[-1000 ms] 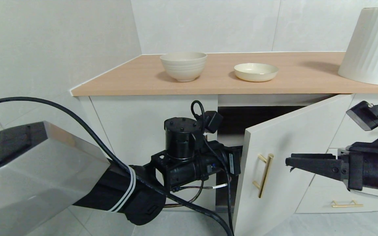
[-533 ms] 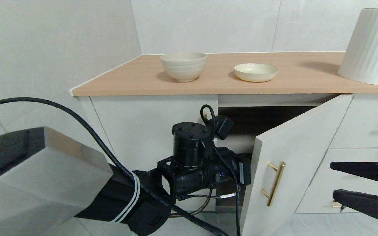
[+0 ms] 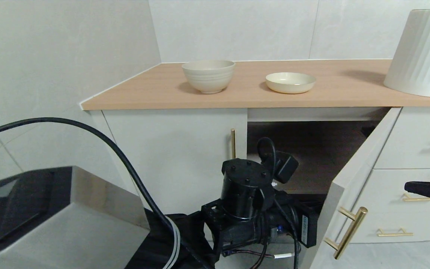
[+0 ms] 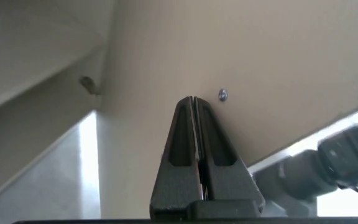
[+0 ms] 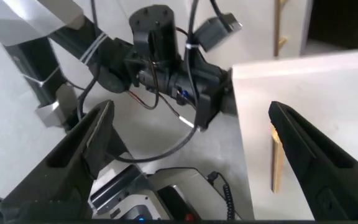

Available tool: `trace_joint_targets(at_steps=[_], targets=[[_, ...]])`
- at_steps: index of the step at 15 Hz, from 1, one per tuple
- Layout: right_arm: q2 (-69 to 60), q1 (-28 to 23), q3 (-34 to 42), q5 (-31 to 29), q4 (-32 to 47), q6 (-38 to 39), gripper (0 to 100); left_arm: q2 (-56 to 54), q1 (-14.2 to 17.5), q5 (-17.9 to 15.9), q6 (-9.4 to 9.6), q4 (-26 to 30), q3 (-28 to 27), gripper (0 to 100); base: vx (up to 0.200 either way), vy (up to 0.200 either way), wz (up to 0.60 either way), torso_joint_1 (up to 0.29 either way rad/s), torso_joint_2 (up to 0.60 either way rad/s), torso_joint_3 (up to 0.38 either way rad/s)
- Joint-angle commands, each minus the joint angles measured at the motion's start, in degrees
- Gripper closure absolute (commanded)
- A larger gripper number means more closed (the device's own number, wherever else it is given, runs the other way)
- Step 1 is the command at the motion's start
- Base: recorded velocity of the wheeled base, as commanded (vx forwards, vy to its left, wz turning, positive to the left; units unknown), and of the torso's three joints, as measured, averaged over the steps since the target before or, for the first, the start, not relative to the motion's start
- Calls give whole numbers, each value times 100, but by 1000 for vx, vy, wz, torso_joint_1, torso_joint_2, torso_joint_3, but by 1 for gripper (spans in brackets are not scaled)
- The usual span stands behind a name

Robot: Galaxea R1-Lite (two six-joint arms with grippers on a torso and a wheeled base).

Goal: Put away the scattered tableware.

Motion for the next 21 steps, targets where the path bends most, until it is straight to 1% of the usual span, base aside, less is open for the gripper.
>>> trace_joint_targets(at_steps=[1,3,9,15,16,19,20,21], targets=[[2,3,1,8,-6,6,0,-5,-114,7,-4,-19,-10,100,0,0,0,0,0,0],[-7,3,1,8,-6,6,0,30,-281,7,-4,-2,-98,100,0,0,0,0,0,0],[-16,3,1,26,-6,6,0,179,-483,7,-4,7,-273,100,0,0,0,0,0,0],[-174,3,-69,61,-23,6,0,311,-694,-10,-4,191,-467,100,0,0,0,0,0,0],[-262,3,-104,131,-23,15,0,390,-782,-28,-4,191,-484,100,0,0,0,0,0,0],[-499,3,-271,166,-23,50,0,452,-879,-54,-4,341,-739,100,0,0,0,0,0,0],[-596,3,-350,166,-23,50,0,452,-940,-98,-4,587,-994,100,0,0,0,0,0,0],[-648,3,-386,166,-23,50,0,496,-1037,-221,-4,807,-1223,100,0,0,0,0,0,0]])
